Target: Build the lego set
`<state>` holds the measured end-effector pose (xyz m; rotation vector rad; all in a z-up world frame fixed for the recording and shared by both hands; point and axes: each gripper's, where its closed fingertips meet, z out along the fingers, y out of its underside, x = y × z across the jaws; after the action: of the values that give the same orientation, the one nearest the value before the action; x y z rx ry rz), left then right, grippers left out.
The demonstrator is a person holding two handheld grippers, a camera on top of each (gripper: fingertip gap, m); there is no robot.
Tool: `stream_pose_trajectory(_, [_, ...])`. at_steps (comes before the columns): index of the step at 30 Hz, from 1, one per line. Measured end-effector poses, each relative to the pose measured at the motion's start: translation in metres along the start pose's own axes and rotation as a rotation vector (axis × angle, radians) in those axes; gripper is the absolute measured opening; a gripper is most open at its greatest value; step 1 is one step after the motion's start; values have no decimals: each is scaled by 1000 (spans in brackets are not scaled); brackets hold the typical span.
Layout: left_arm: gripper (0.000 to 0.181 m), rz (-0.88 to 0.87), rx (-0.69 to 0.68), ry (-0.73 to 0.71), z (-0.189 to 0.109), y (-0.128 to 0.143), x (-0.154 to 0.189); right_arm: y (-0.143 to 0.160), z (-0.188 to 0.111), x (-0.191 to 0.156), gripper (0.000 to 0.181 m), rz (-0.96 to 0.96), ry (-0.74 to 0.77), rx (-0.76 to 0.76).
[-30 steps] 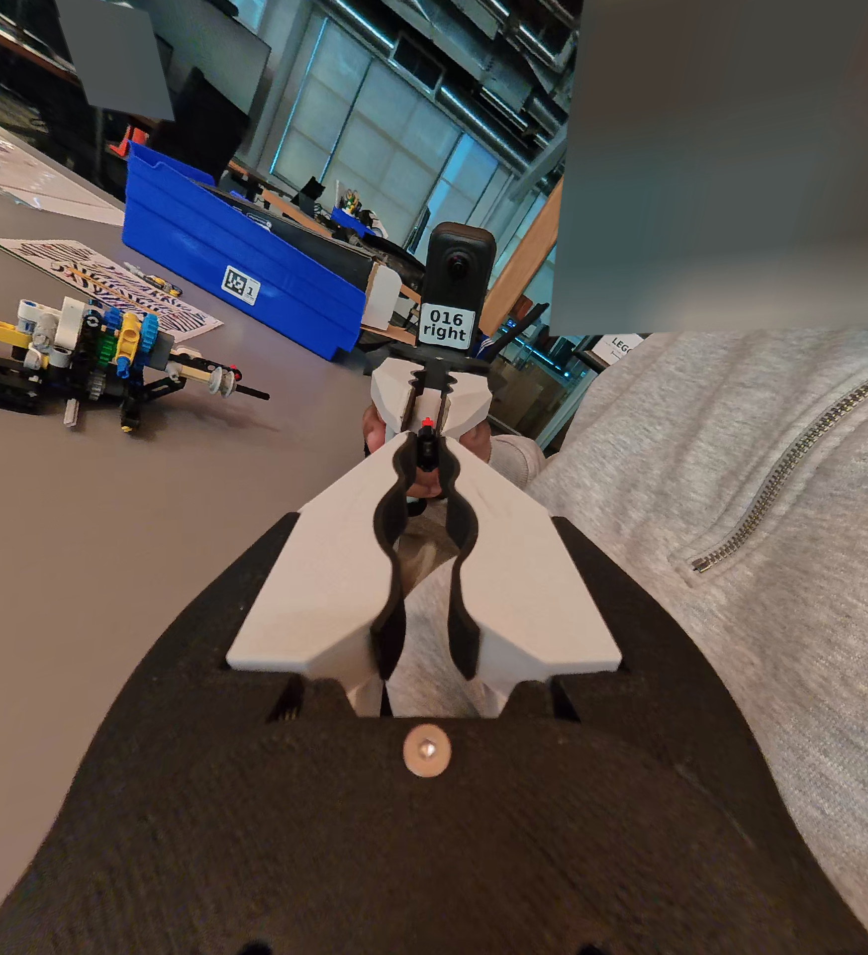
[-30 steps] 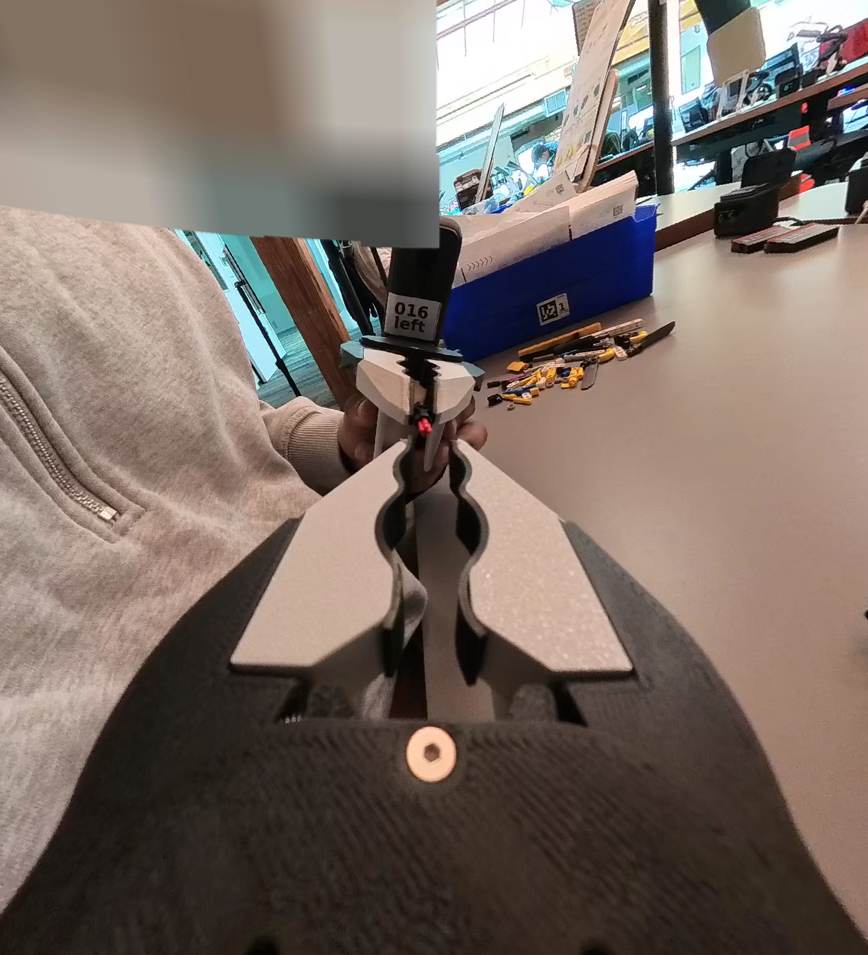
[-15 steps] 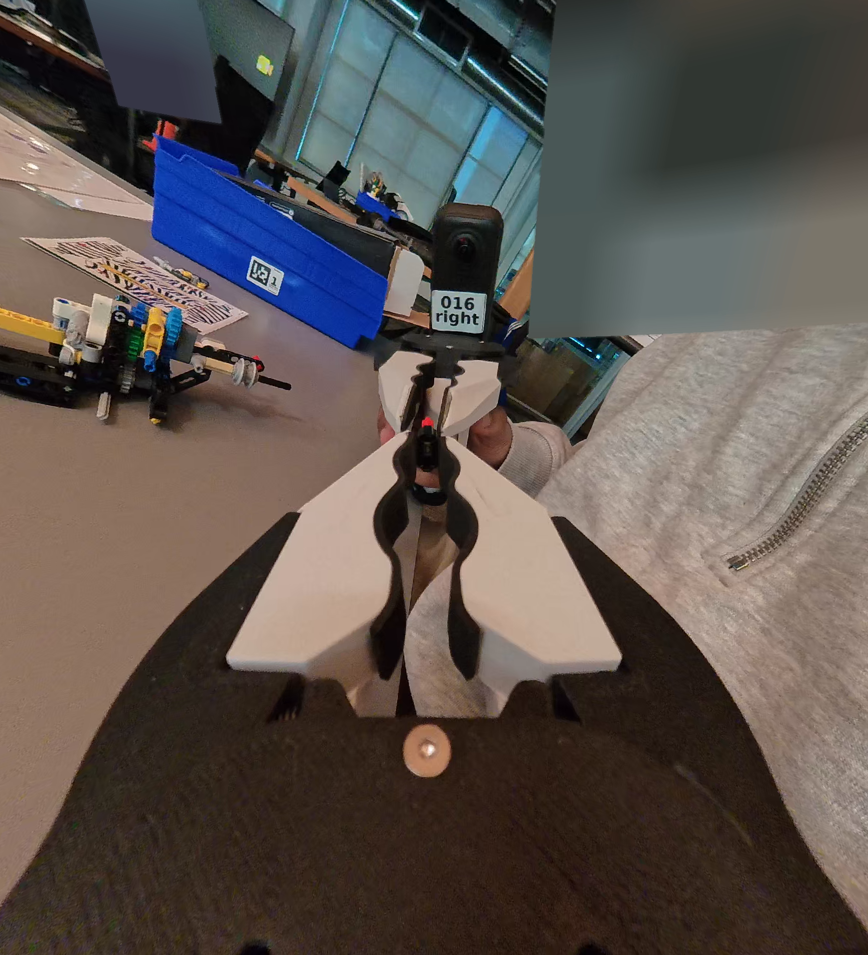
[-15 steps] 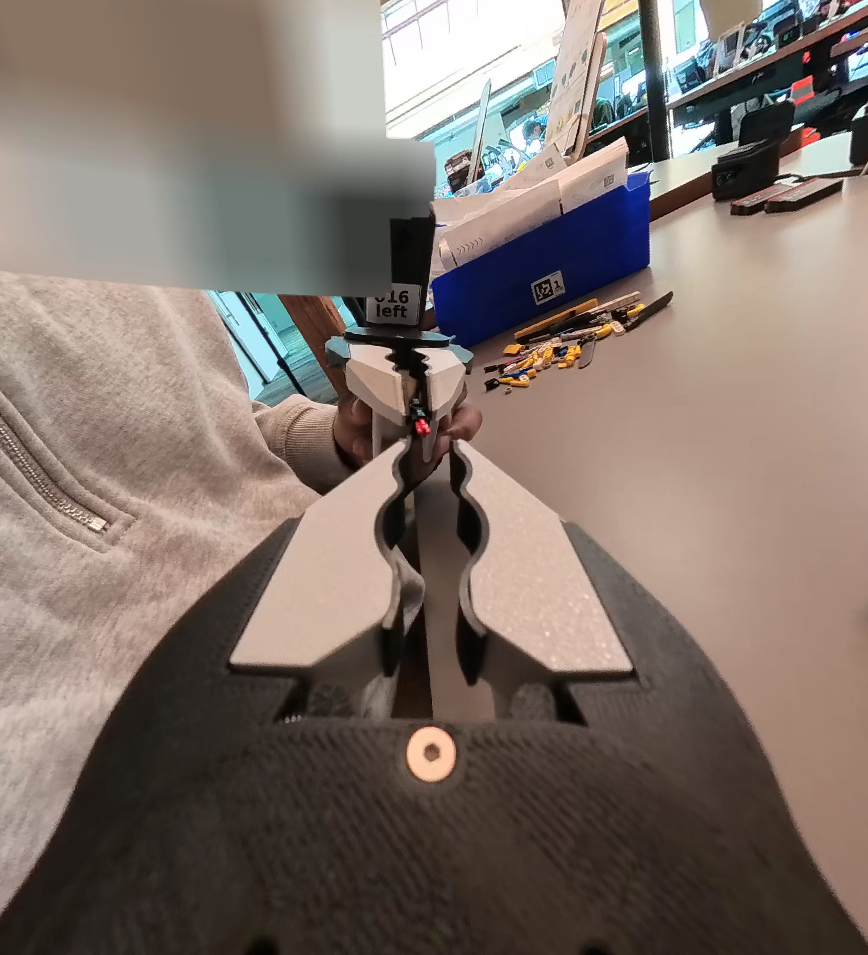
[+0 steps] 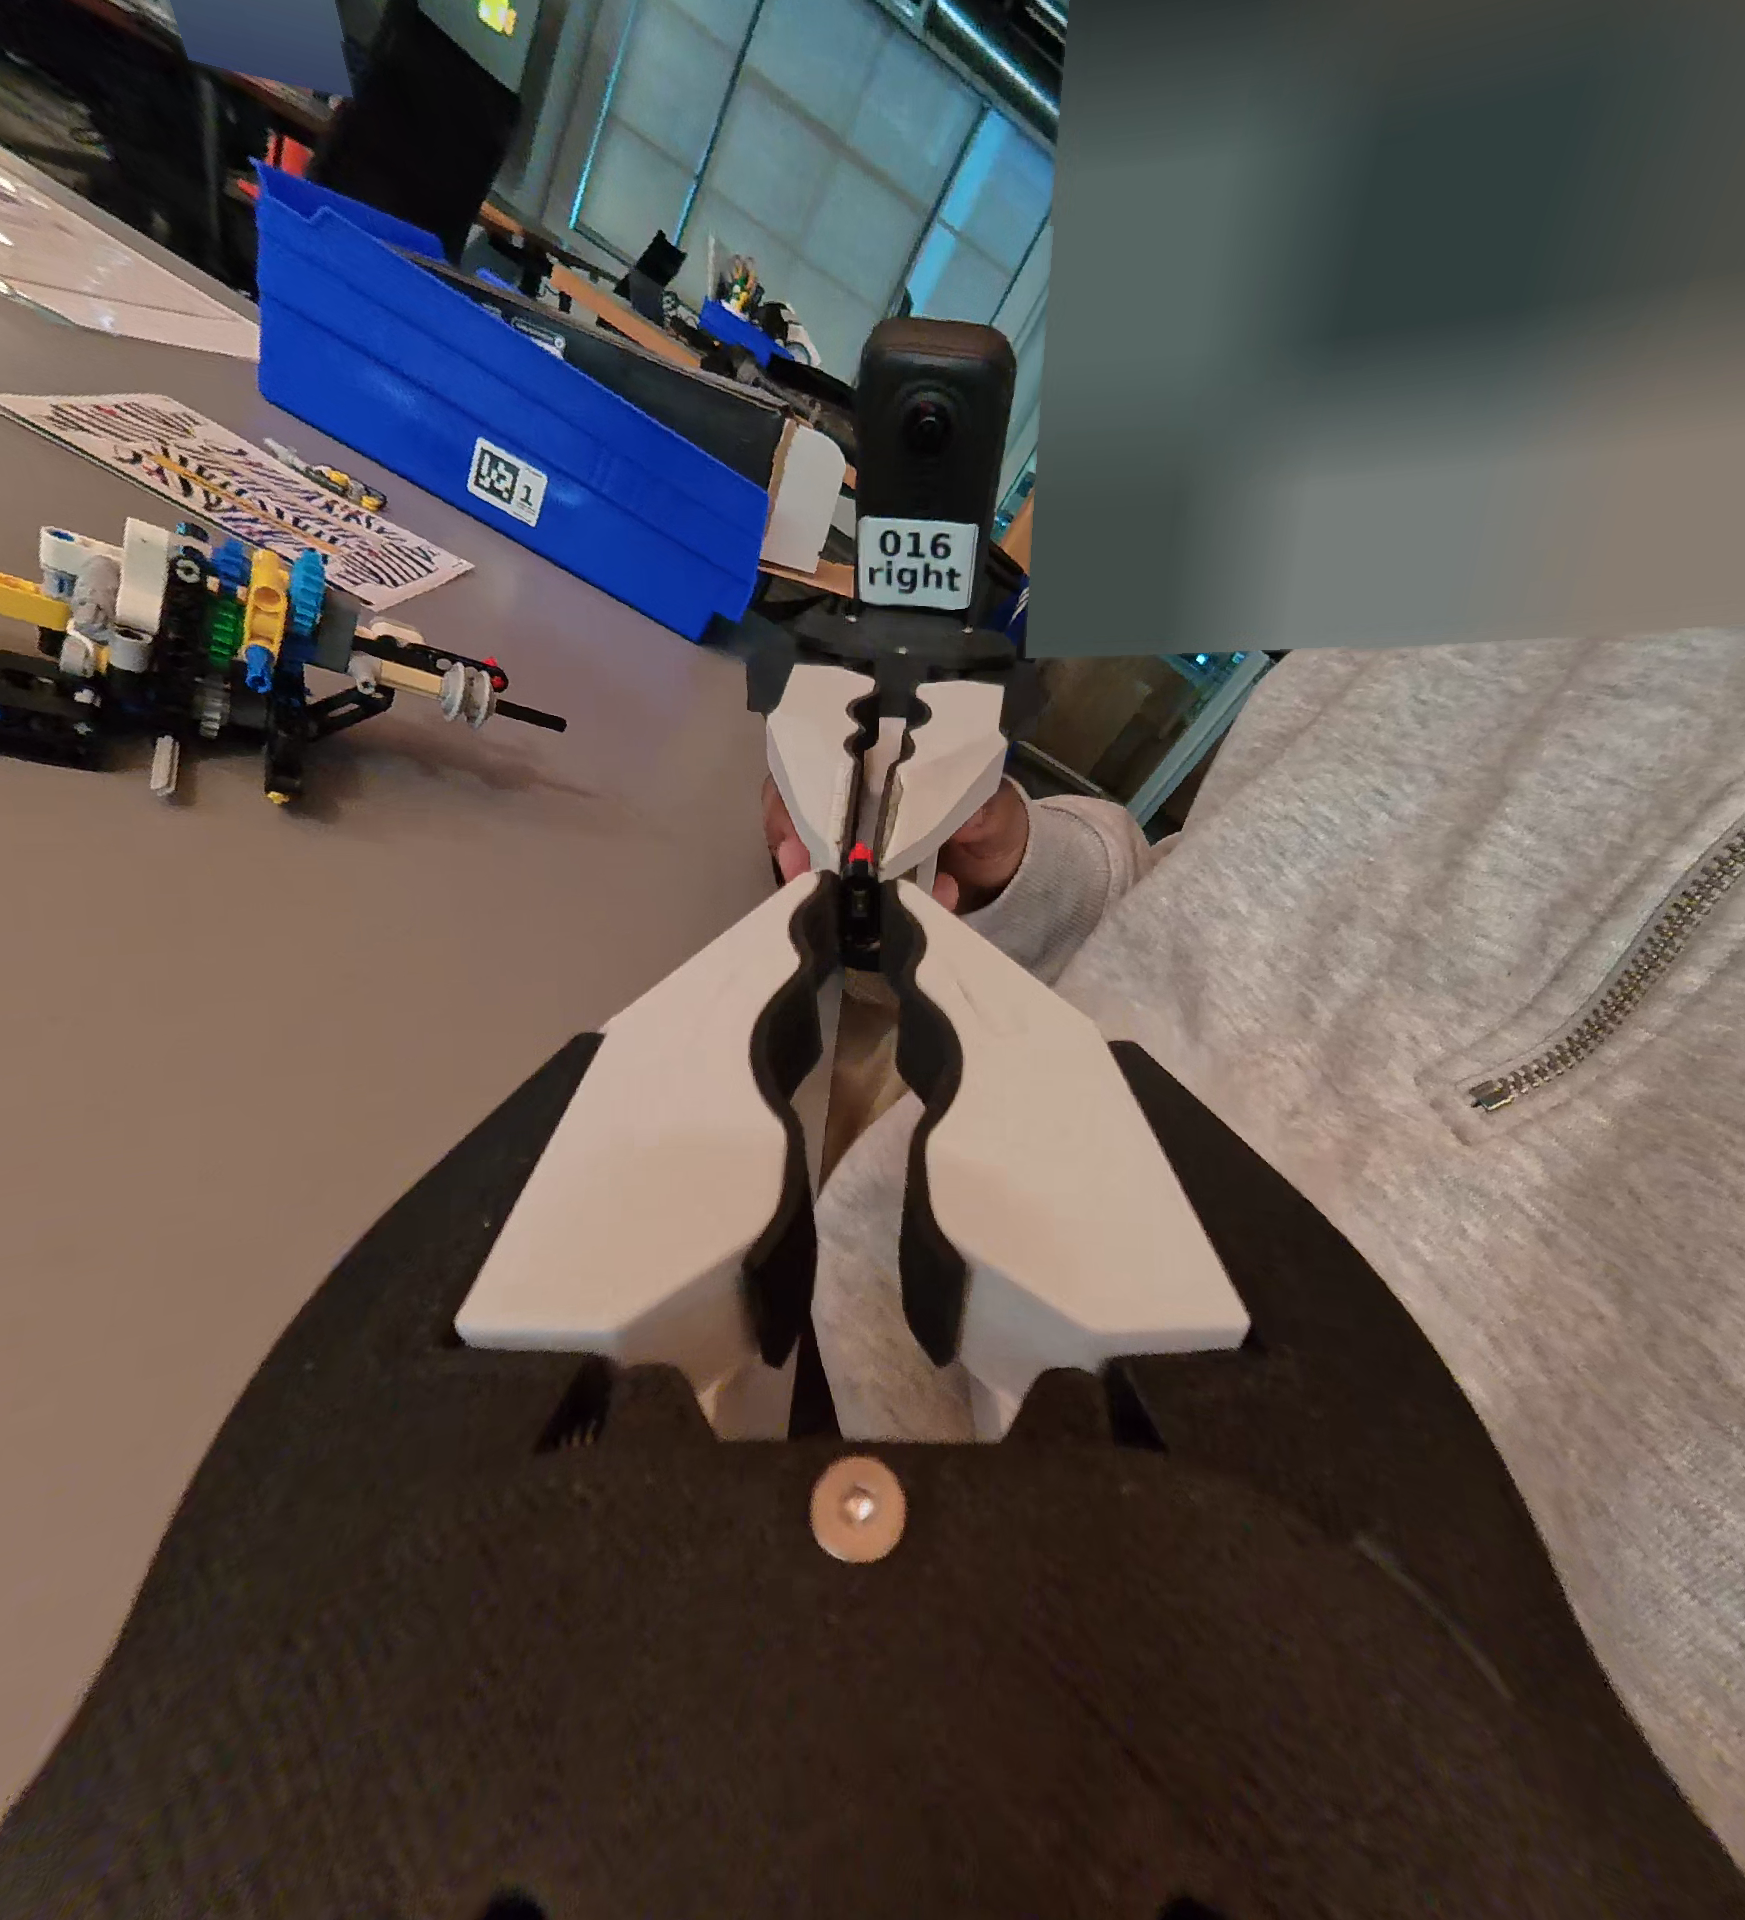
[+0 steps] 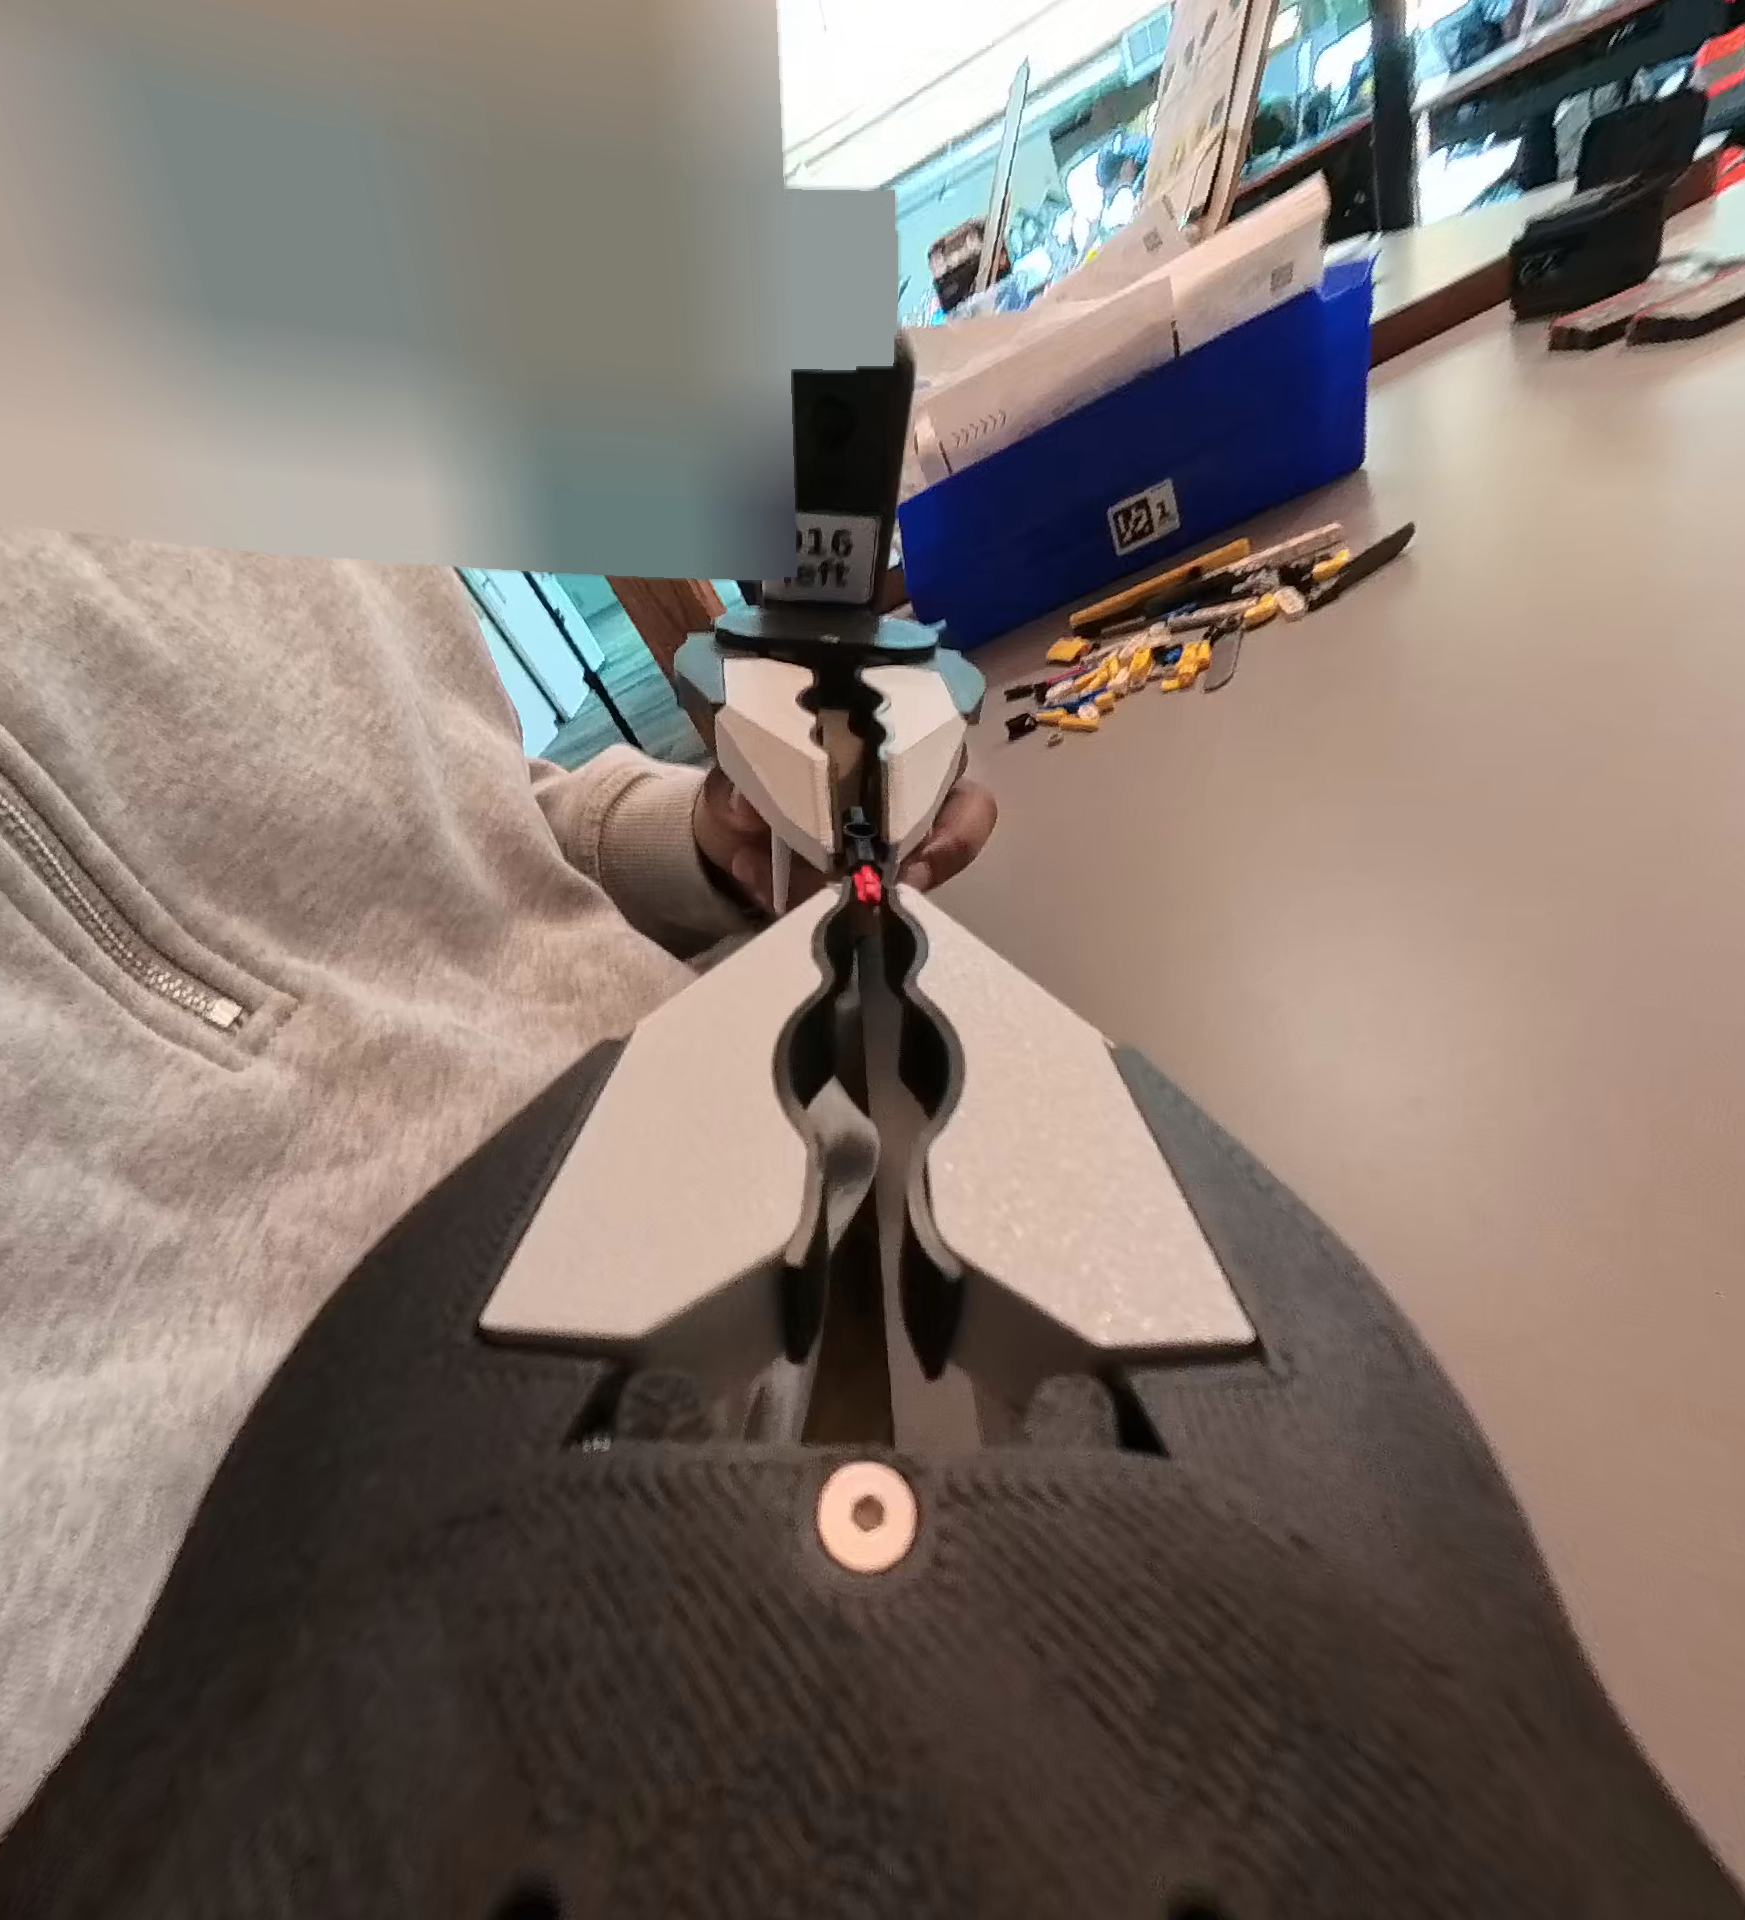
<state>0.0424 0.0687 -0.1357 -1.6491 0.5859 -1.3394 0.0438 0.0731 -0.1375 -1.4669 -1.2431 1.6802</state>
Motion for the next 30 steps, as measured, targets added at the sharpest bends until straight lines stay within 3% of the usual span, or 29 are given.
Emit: stream_pose_trajectory(30, [5, -113, -50, 67, 1, 9, 3, 11, 0, -6, 2, 83, -67, -59])
